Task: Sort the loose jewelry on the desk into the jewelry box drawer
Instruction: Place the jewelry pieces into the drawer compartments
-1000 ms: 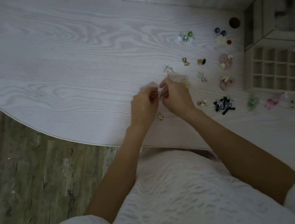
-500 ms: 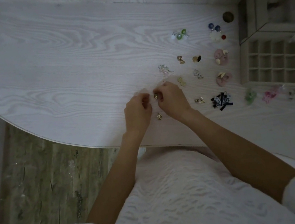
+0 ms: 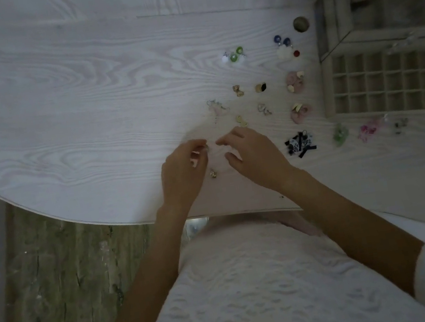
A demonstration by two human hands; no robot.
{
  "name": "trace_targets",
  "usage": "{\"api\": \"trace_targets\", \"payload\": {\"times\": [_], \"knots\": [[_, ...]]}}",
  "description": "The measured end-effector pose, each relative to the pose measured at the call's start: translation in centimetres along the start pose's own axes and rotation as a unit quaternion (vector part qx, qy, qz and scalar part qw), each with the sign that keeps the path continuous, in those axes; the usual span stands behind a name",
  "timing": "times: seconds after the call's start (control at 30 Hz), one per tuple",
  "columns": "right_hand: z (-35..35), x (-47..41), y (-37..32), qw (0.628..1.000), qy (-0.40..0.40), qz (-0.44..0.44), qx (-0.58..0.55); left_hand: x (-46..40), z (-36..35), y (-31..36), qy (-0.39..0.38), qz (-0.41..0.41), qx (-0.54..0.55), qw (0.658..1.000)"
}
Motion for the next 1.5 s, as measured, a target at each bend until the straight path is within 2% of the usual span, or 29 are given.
{"api": "trace_targets", "payload": {"times": [0.1,0.17,0.27,0.33,0.43,0.53,0.67,0.77,1.03,1.2,1.37,1.5], "knots": [[2.9,3.5,2.6,0.999,0.01,0.017,0.046,0.0,-0.8,3.4,0.021,-0.132,-0.017,0.991],[5.1,6.3,5.5,0.998,0.04,-0.006,0.056,0.0,-2.3,6.5,0.038,-0.204,-0.005,0.978],[8.0,10.3,11.2,0.99,0.091,-0.095,0.052,-0.1,-5.8,11.3,0.039,-0.267,0.01,0.963],[9.6,12.4,14.7,0.98,0.119,-0.154,0.033,0.0,-9.0,14.1,0.012,-0.28,-0.003,0.96],[11.3,14.2,19.1,0.971,0.138,-0.194,0.002,0.2,-14.4,17.3,-0.05,-0.233,-0.052,0.97],[11.9,13.5,21.4,0.978,0.125,-0.166,-0.003,0.2,-18.7,18.6,-0.099,-0.154,-0.09,0.979],[10.6,10.6,21.1,0.997,0.062,-0.053,-0.002,0.6,-21.1,18.9,-0.084,-0.082,-0.131,0.984],[9.6,8.9,21.0,1.0,0.012,-0.013,0.012,0.9,-21.4,19.1,-0.056,-0.047,-0.13,0.989],[9.2,9.7,21.3,0.997,-0.014,-0.01,0.072,2.6,-20.9,18.0,-0.04,-0.027,-0.123,0.991],[9.0,10.4,21.6,0.994,-0.038,-0.01,0.099,3.0,-20.7,18.0,-0.05,-0.046,-0.118,0.991],[9.9,10.6,21.2,0.994,0.011,0.007,0.112,2.9,-20.5,18.0,-0.068,-0.06,-0.109,0.99],[9.9,10.8,21.3,0.996,0.012,-0.007,0.085,2.8,-20.5,17.6,-0.067,-0.048,-0.077,0.994]]}}
Point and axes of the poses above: each hand's wrist, its own x-axis away from the middle knuckle, its own z-axis out of the back of the hand, y = z × x, the point moved 4 cm from there along -x, towards the middle knuckle, and after that the axes turned 2 degrees about -x, right-handed, at the moved point
